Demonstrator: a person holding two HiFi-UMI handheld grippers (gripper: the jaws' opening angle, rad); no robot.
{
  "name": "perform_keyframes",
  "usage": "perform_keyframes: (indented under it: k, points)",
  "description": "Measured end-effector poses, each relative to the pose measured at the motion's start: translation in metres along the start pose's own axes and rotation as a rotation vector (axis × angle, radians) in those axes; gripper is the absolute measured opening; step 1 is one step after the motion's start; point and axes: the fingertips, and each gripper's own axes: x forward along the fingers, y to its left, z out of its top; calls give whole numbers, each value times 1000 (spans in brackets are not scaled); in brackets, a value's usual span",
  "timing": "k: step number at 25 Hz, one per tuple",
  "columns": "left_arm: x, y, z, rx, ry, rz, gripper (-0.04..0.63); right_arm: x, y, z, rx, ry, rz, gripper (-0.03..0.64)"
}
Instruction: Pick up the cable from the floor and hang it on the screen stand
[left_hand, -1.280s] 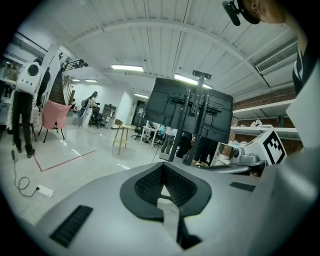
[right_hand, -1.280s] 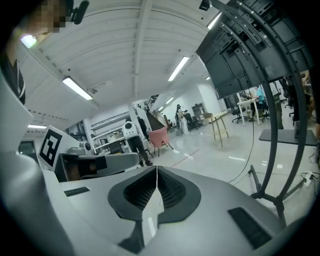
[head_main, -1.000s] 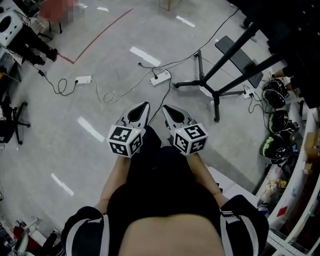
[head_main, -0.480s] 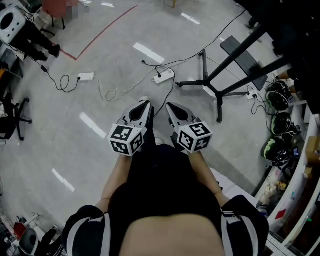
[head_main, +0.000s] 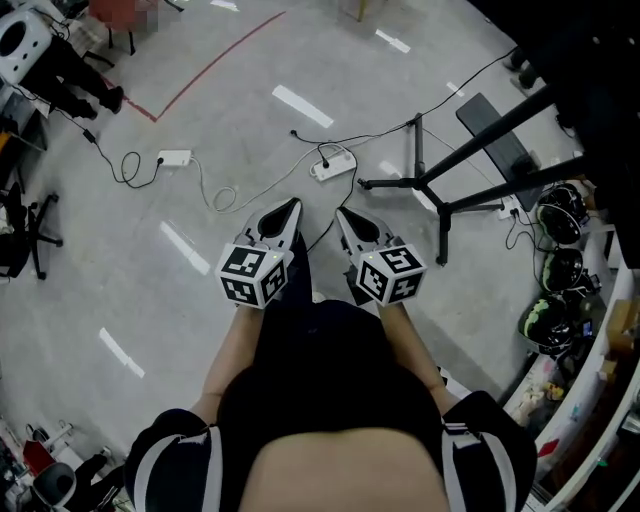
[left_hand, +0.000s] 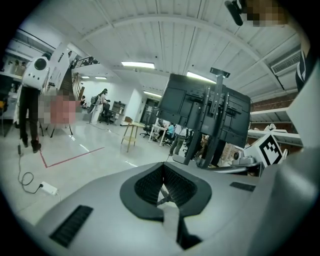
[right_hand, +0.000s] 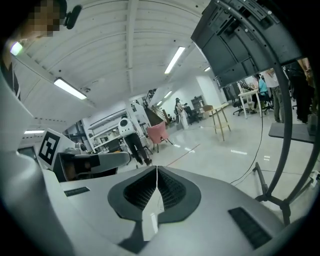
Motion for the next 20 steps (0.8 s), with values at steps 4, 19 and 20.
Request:
perform_keyframes:
  k: [4,19,20]
  points:
    - [20,29,12,-15,6,24,8,35,-14,16,-10,18,11,25]
    - [136,139,85,-2,70,19,6,163,-86,95,-14,81,0,25]
    - [142,145,87,-3,75,18,8,170,-91,98,-16,90,-2,25]
